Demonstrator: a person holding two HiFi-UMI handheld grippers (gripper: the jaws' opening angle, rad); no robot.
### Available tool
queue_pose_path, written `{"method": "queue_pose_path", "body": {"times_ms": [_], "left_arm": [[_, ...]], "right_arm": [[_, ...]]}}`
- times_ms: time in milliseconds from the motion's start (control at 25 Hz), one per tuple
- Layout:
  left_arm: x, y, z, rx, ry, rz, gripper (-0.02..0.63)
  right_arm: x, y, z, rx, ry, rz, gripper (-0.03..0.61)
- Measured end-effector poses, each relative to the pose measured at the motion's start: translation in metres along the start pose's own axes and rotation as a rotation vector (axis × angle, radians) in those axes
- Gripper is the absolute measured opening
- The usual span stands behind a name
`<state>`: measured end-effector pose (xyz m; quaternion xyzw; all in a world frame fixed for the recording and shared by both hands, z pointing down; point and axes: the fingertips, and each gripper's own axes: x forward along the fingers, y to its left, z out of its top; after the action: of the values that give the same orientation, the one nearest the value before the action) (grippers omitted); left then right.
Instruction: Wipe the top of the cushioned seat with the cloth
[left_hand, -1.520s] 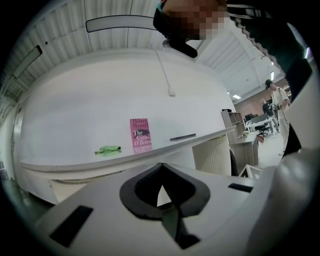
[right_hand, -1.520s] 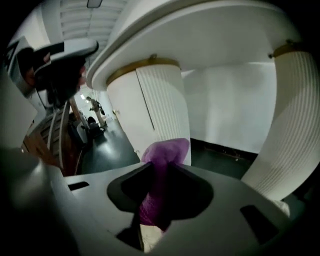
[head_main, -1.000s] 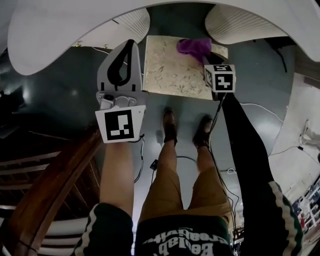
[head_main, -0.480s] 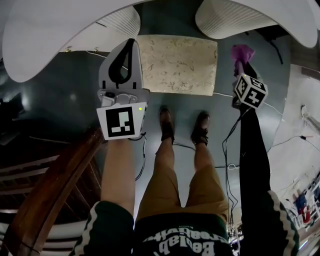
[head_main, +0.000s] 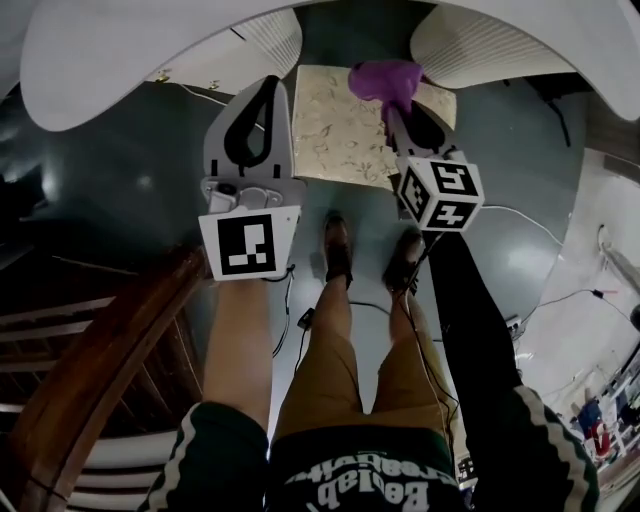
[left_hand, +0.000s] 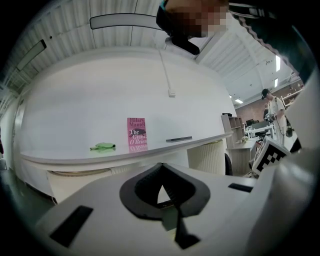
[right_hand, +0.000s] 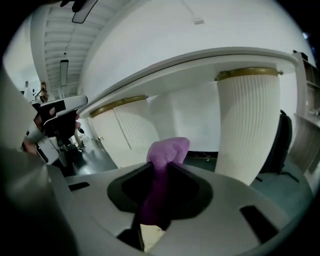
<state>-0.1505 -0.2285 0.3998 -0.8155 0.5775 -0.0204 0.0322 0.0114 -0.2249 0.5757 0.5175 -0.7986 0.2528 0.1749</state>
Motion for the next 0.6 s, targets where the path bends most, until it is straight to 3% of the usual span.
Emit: {"method": "queue_pose_path", "body": {"times_ms": [280, 600], "left_arm": [[-0.017, 0.03, -0.007, -0.001, 0.002, 0.037, 0.014], [-0.021, 0.035, -0.019, 0.013, 0.025, 0.026, 0.014]], "right_arm": [[0.041, 0.088, -0.032, -0.03, 0.09, 0.145, 0.106], [0.072, 0.111, -0.117, -0.055, 0.353, 0.152, 0.104]]}}
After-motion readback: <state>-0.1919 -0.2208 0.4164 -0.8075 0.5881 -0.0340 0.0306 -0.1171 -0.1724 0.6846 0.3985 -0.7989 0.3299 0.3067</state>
